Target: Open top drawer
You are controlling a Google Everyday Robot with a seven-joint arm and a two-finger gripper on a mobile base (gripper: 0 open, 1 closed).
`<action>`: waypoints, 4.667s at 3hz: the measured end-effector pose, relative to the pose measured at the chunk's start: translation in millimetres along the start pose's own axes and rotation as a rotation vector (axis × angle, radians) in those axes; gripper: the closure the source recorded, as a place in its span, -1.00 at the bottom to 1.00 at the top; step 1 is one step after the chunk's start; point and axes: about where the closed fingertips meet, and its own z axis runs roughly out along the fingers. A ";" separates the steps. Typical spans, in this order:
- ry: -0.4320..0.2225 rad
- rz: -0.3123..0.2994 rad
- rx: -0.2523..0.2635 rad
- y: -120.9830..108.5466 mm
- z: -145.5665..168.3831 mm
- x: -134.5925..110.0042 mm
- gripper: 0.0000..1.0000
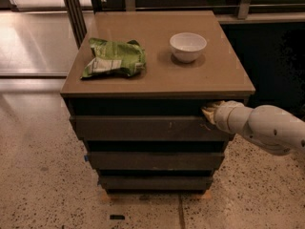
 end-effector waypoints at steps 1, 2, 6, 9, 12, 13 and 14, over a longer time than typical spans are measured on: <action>0.049 0.012 0.008 -3.6 -3.9 12.7 1.00; 0.074 0.029 0.002 -1.7 -9.5 15.9 1.00; 0.108 0.255 -0.221 40.3 -59.1 2.1 1.00; 0.039 0.224 -0.150 30.0 -33.1 -13.8 1.00; 0.178 0.201 -0.168 32.5 4.0 6.2 1.00; 0.217 0.213 -0.173 32.9 9.3 14.9 1.00; 0.233 0.219 -0.183 35.3 7.2 15.9 1.00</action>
Offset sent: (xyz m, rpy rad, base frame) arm -0.0448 -0.0254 -0.0019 -0.0001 0.1837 -0.0916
